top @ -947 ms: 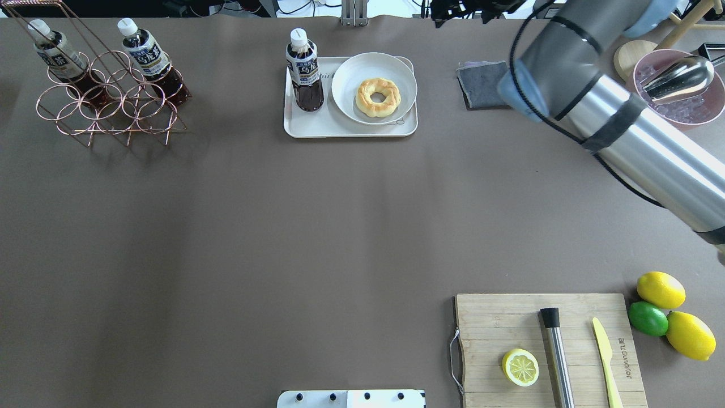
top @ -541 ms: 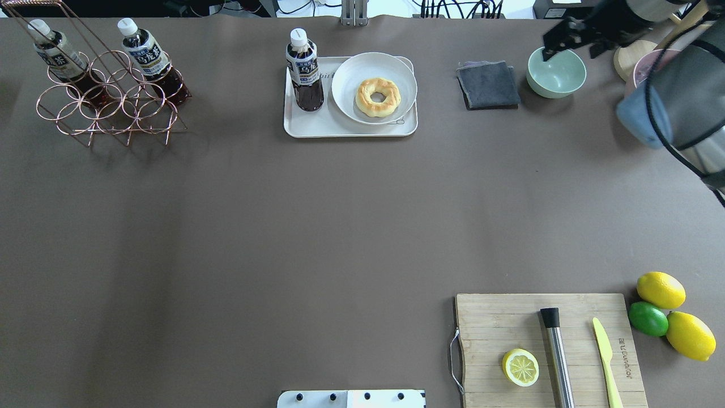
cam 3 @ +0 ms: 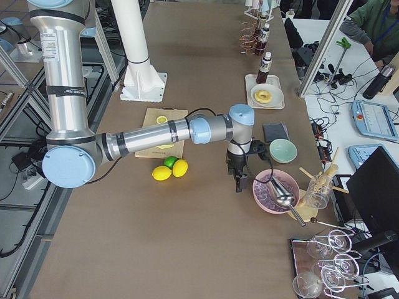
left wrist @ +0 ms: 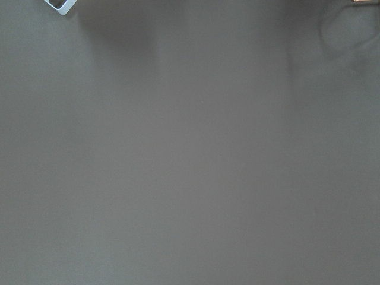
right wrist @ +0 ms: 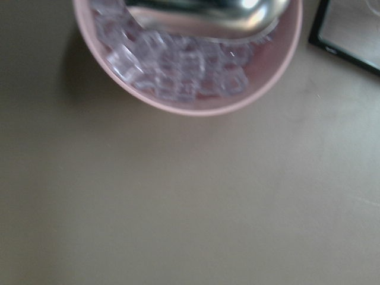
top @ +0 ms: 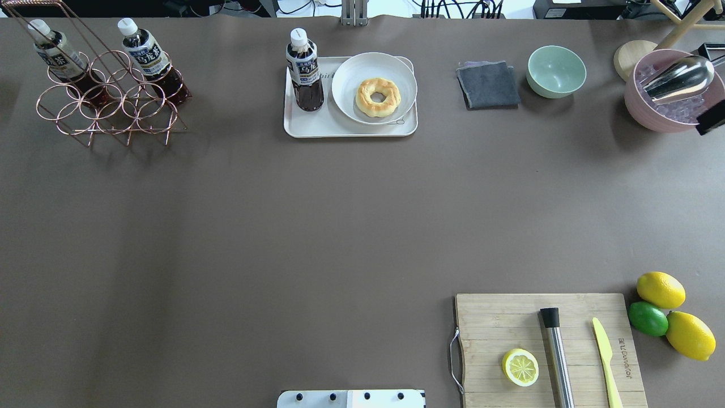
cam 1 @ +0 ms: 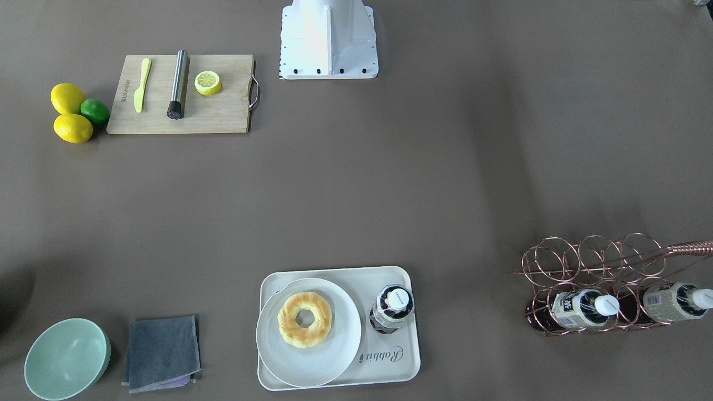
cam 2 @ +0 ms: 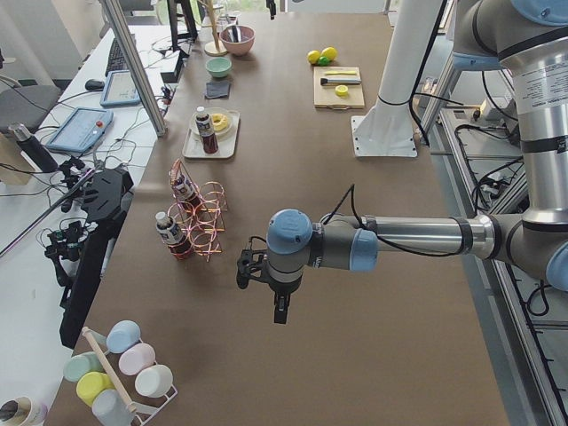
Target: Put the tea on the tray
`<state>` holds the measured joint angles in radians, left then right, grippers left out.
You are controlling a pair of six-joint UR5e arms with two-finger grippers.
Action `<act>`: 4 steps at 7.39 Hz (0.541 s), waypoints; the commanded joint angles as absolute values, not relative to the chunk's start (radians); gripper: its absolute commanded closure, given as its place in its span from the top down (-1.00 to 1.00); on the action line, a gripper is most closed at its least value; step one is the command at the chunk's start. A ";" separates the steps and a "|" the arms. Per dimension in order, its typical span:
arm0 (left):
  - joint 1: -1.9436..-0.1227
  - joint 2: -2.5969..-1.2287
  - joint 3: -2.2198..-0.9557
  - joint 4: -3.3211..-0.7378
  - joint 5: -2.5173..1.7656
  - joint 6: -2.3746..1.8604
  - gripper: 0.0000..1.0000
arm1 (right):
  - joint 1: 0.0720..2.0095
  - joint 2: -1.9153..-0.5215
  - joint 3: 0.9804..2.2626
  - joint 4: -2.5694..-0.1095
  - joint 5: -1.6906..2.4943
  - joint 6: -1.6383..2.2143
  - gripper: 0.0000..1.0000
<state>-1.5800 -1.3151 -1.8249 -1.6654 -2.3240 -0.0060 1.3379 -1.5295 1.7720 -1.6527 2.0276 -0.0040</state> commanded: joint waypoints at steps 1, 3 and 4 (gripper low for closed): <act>-1.580 -1.312 -1.824 -1.666 -2.324 -0.006 0.96 | 1.466 -1.643 1.747 -1.773 2.034 -0.072 1.00; -1.580 -1.293 -1.821 -1.670 -2.318 -0.005 0.96 | 1.529 -1.680 1.736 -1.770 2.097 -0.064 1.00; -1.580 -1.296 -1.821 -1.671 -2.315 -0.005 0.96 | 1.551 -1.681 1.724 -1.766 2.162 -0.060 1.00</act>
<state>-1.5800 -1.2989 -1.8214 -1.6691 -2.3202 -0.0049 1.5062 -1.6647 1.7393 -1.7678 2.0829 -0.0667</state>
